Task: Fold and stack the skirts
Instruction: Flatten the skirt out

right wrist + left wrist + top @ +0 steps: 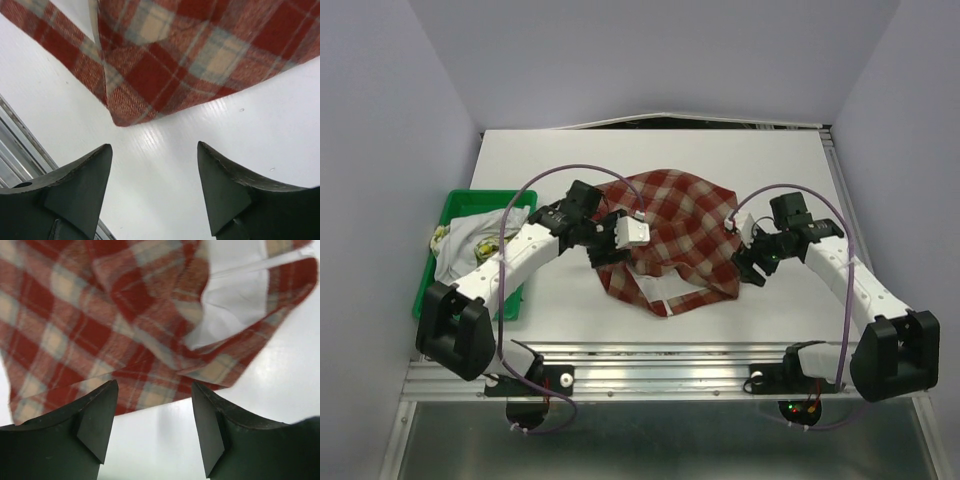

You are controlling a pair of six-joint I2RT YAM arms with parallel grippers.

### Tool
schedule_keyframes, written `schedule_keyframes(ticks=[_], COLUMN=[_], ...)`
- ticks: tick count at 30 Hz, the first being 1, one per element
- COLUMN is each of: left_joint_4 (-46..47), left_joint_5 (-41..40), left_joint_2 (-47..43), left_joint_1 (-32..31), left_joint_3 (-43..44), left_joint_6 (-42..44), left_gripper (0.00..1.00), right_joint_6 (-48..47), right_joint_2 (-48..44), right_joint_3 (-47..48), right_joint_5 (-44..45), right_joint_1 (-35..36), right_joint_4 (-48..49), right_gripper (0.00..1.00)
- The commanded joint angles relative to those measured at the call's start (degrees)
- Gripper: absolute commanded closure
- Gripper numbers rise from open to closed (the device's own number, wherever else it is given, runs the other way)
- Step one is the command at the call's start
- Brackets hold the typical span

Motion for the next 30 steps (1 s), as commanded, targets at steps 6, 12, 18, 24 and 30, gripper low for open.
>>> schedule_keyframes(ticks=[6,12,18,24,30], left_joint_4=[-12.9,-11.3,-6.4,-5.8,-7.1], left_joint_5=[-3.8,-6.0,-9.2,-9.1,-9.5], left_joint_2=[1.6,7.9,9.5,3.3,6.4], left_joint_1=[-8.9,-9.7,-10.5,-9.7,-0.9], left_joint_3=[3.8,5.7,4.0,4.6,13.8], left_joint_6=[16.1,19.2,20.0,17.3,7.0], left_gripper=[0.28,0.31,0.56,1.00,1.00], right_joint_6=[-6.5,-8.1,-11.6,-14.3,-18.3], right_joint_2=[-2.9,-0.7,-1.6,-4.8,-5.8], right_joint_3=[-6.3,-6.4,-8.3,-9.7,-10.0], right_joint_5=[2.3,2.5,3.1,2.4,-1.0], right_joint_1=[0.2,0.2,0.2,0.2,0.2], right_joint_4=[0.8,2.7,4.7,8.8,9.8], right_gripper=[0.31,0.29,0.23,0.16,0.13])
